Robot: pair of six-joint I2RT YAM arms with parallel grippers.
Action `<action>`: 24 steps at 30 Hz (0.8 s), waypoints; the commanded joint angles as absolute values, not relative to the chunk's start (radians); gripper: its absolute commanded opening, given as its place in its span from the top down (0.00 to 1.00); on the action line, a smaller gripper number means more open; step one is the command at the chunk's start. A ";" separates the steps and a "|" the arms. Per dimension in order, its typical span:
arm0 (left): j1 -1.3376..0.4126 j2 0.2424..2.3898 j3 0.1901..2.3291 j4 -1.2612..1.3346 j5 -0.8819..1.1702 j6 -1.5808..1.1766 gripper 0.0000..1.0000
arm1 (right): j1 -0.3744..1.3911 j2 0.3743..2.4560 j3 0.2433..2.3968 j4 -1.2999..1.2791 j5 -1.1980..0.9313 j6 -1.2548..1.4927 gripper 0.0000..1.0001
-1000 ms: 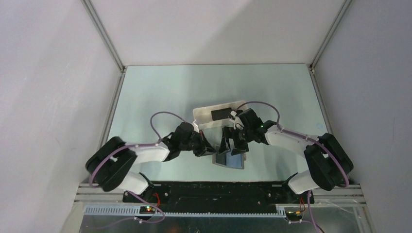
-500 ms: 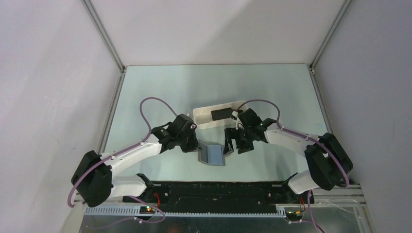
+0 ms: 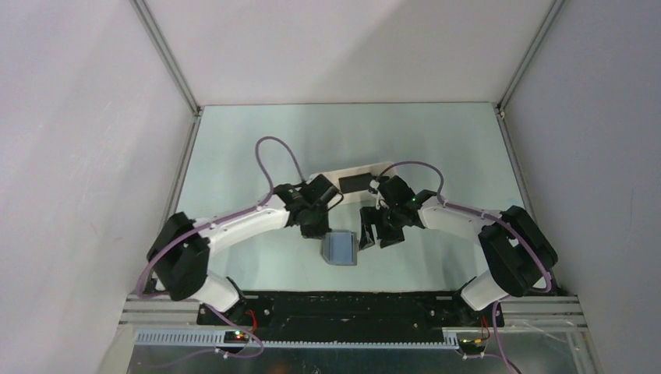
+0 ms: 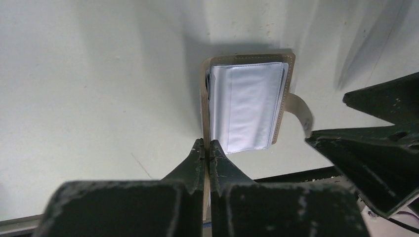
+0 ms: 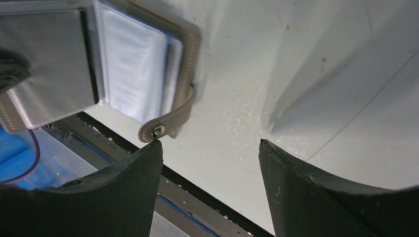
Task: Put the credit cards into the card holder
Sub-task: Close the card holder at the center of the board.
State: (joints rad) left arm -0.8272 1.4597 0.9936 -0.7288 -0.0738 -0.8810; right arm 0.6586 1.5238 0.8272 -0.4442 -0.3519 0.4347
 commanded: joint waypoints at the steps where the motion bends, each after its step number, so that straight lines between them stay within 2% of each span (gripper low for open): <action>1: -0.881 1.561 1.106 -0.793 -0.136 -0.867 0.99 | 0.665 1.535 0.862 -0.393 -0.404 0.454 0.26; 5: -0.912 1.633 1.170 -0.808 -0.134 -0.882 0.89 | 0.660 1.543 0.861 -0.386 -0.429 0.466 0.27; 7: -0.926 1.659 1.201 -0.812 -0.130 -0.887 0.88 | 0.656 1.546 0.861 -0.385 -0.434 0.472 0.30; 10: -0.938 1.682 1.232 -0.824 -0.140 -0.892 0.94 | 0.650 1.554 0.861 -0.378 -0.452 0.481 0.36; 15: -0.938 1.686 1.221 -0.835 -0.150 -0.898 1.00 | 0.678 1.543 0.862 -0.411 -0.356 0.483 0.39; 19: -0.937 1.674 1.212 -0.840 -0.156 -0.897 1.00 | 0.698 1.541 0.861 -0.458 -0.259 0.481 0.57; 24: -0.938 1.670 1.220 -0.850 -0.160 -0.900 1.00 | 0.704 1.520 0.862 -0.481 -0.255 0.487 0.86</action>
State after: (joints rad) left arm -0.9340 1.6821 1.2064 -0.8238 -0.1265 -0.8894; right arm 0.6968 1.5467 0.8291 -0.4511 -0.2947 0.4782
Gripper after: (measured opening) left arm 0.014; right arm 0.227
